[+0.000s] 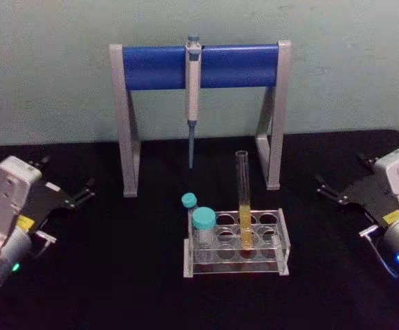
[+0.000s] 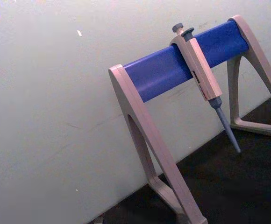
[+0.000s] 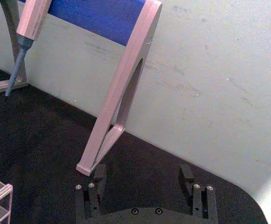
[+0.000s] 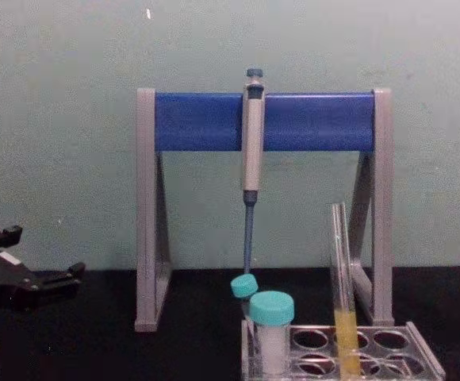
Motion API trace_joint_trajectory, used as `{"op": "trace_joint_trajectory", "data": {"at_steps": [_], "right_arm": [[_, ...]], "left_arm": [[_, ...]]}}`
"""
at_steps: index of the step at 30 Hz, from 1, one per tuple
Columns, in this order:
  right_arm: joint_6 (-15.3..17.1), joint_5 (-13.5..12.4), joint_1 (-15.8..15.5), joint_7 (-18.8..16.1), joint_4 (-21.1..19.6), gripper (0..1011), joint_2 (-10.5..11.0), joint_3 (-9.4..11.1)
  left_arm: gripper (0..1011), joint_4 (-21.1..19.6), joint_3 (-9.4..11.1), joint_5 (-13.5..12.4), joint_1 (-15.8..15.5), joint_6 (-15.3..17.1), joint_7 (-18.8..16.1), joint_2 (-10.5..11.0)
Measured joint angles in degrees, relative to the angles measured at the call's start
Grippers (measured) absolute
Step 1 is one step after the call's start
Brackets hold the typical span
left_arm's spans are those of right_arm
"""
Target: Pick up the test tube from the test tube rack, shake it, then place it back into the test tube rack.
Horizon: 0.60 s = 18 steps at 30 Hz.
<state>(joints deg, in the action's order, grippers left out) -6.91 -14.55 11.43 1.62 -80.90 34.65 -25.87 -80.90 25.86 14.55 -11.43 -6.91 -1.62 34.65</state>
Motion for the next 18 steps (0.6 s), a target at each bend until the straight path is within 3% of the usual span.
{"op": "trace_joint_trajectory", "data": {"at_steps": [9, 18], "right_arm": [[0.0, 0.02, -0.01, -0.03, 0.0, 1000, -0.02, 0.04], [0.09, -0.44, -1.25, -1.91, -1.24, 1000, -0.95, 1.36]], "left_arm": [[1010, 0.0, 0.0, 0.0, 0.0, 0.0, 0.0, 0.0], [1010, 0.0, 0.0, 0.0, 0.0, 0.0, 0.0, 0.0]]}}
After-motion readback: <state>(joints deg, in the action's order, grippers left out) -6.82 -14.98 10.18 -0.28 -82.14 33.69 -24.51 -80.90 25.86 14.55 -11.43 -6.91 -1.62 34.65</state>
